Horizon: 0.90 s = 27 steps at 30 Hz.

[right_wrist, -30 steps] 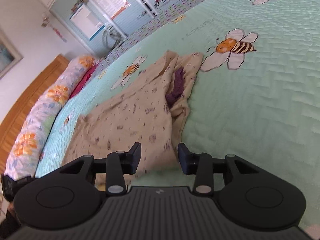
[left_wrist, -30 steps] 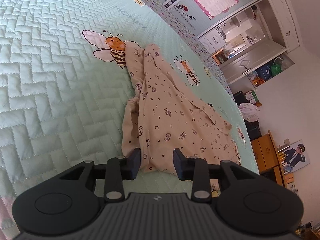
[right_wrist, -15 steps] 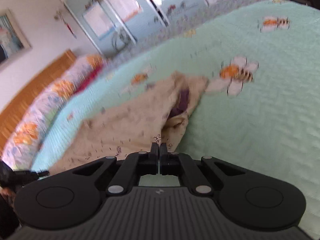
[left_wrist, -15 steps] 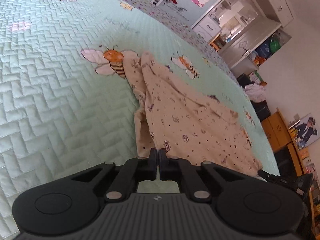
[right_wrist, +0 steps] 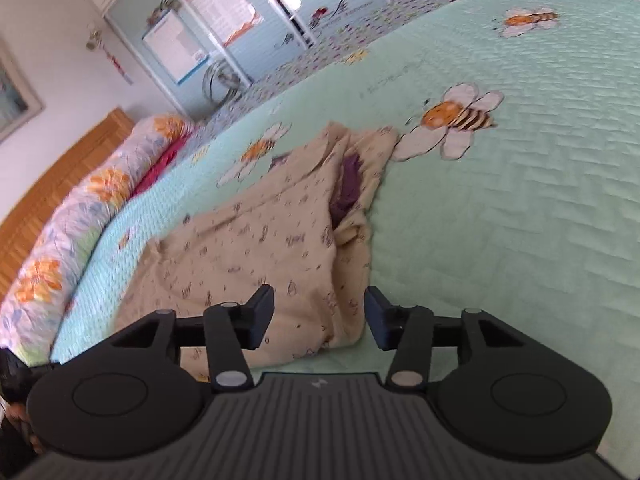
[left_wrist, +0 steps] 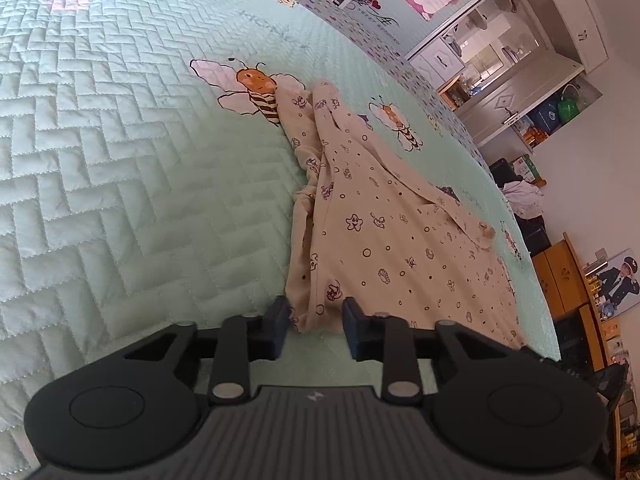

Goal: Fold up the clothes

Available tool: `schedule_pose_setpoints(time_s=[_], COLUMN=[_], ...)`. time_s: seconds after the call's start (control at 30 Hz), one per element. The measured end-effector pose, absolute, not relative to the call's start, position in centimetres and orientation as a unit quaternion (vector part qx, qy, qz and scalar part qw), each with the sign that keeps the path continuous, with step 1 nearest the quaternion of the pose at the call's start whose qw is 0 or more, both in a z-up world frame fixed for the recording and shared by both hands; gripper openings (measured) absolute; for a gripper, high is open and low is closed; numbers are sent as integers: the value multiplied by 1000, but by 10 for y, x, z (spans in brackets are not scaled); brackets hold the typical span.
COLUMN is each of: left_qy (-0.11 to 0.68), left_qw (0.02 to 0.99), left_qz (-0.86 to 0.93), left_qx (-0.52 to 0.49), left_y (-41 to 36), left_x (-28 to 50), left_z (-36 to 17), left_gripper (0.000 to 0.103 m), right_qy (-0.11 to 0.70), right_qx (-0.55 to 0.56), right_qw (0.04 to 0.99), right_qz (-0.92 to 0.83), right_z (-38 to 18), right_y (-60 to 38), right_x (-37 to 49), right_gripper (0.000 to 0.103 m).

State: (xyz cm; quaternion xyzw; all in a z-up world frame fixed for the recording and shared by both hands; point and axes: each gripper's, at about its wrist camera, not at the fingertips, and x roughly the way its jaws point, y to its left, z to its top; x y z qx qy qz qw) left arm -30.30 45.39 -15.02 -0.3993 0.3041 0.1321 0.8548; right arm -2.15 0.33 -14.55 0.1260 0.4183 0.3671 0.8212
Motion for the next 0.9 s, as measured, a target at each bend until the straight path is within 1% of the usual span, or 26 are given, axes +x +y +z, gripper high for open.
schedule_pose_setpoints(time_s=[0.03, 0.13, 0.23, 0.3, 0.33, 0.37, 0.43, 0.53, 0.6, 0.63, 0.67, 0.73, 0.8, 0.9], left_qy=[301, 303, 297, 274, 260, 253, 251, 262, 270, 273, 275, 277, 280, 283], left_qw=[858, 861, 862, 869, 874, 878, 883, 883, 878, 875, 874, 877, 879, 877], left_qz=[130, 133, 140, 146, 146, 145, 141, 138, 142, 144, 143, 135, 130, 129], left_qx=[-396, -386, -387, -385, -383, -380, -371, -364, -370, -374, -374, -368, -363, -366], left_y=[454, 458, 465, 467, 467, 466, 463, 461, 462, 462, 461, 457, 455, 455], left_x=[-308, -324, -332, -335, -335, -330, -316, -290, -277, -273, -271, -270, -270, -268], left_z=[-147, -141, -135, -125, -118, -113, -106, -107, -114, -116, -117, -118, -119, -122], left_gripper=[3, 0, 2, 10, 22, 34, 41, 43, 43, 43, 43, 43, 43, 43], right_qy=[425, 416, 410, 387, 373, 367, 360, 375, 386, 392, 398, 397, 384, 398], right_qx=[108, 100, 114, 128, 135, 134, 127, 108, 95, 88, 82, 79, 102, 103], right_qw=[822, 827, 832, 843, 849, 851, 853, 851, 849, 848, 847, 850, 854, 842], right_qz=[365, 363, 356, 351, 349, 350, 355, 351, 347, 345, 343, 338, 337, 350], right_z=[-148, -147, -143, -132, -125, -120, -112, -122, -130, -134, -138, -140, -134, -135], right_y=[6, -9, -24, -28, -29, -25, -12, 6, 18, 24, 30, 32, 17, 15], right_x=[-25, -36, -37, -36, -36, -32, -24, -11, -3, 1, 5, 11, 16, 18], right_gripper=[0, 0, 10, 27, 39, 44, 49, 49, 46, 20, 0, 0, 0, 1])
